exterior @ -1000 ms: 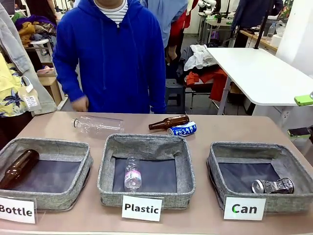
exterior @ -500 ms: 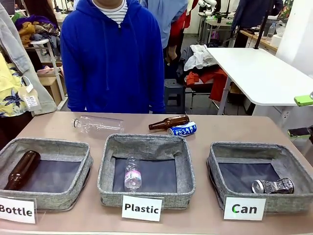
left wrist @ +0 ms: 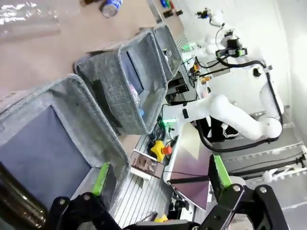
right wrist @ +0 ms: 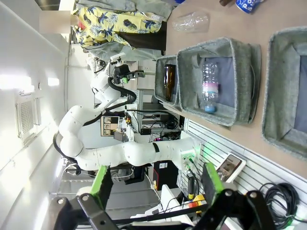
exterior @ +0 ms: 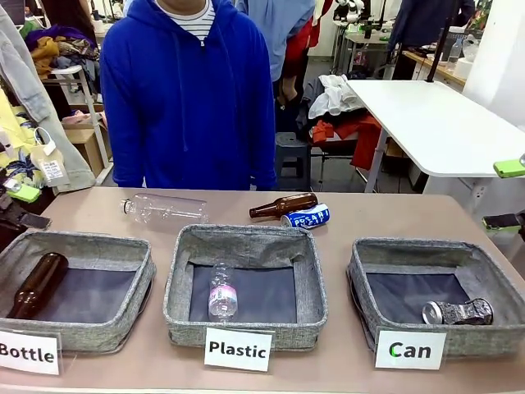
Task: Sort the can waste into the basket.
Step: Pick up the can waste from the table and place it in the right Fabric basket.
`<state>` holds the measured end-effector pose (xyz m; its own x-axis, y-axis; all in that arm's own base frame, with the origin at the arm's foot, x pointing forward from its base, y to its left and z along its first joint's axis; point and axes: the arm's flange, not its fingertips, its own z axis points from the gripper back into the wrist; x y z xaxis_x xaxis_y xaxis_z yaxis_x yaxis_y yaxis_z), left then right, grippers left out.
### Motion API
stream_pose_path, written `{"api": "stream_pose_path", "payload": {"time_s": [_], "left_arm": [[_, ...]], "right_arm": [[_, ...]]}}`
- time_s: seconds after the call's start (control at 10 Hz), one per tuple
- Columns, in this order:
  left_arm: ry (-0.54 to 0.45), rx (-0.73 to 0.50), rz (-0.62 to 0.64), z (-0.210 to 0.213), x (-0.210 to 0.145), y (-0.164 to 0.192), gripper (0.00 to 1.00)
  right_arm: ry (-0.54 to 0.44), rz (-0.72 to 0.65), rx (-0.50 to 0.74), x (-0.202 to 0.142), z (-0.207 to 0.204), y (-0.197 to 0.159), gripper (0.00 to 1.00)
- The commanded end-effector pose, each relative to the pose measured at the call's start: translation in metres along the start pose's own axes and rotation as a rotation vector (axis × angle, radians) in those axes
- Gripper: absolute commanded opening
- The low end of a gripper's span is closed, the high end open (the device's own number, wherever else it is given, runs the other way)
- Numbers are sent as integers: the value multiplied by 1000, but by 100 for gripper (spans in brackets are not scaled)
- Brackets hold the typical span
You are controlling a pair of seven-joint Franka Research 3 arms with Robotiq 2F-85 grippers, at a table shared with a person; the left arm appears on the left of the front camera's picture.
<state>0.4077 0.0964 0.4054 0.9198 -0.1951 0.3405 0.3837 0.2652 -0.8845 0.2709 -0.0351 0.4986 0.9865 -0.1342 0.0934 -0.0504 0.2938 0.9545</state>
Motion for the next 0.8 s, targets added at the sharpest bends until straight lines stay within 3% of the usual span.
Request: {"api": "stream_pose_path", "payload": {"time_s": [0.0, 0.2, 0.5, 0.7], "left_arm": [[-13, 15, -44, 9, 4, -26, 100], [-13, 15, -44, 9, 4, -26, 100], [-13, 15, -44, 9, 4, -26, 100], [-13, 15, -44, 9, 4, -26, 100]], "right_arm": [[4, 17, -1, -1, 1, -1, 100], [0, 0, 0, 0, 0, 0, 100], [161, 162, -283, 51, -68, 32, 100], [169, 187, -409, 74, -101, 23, 100]]}}
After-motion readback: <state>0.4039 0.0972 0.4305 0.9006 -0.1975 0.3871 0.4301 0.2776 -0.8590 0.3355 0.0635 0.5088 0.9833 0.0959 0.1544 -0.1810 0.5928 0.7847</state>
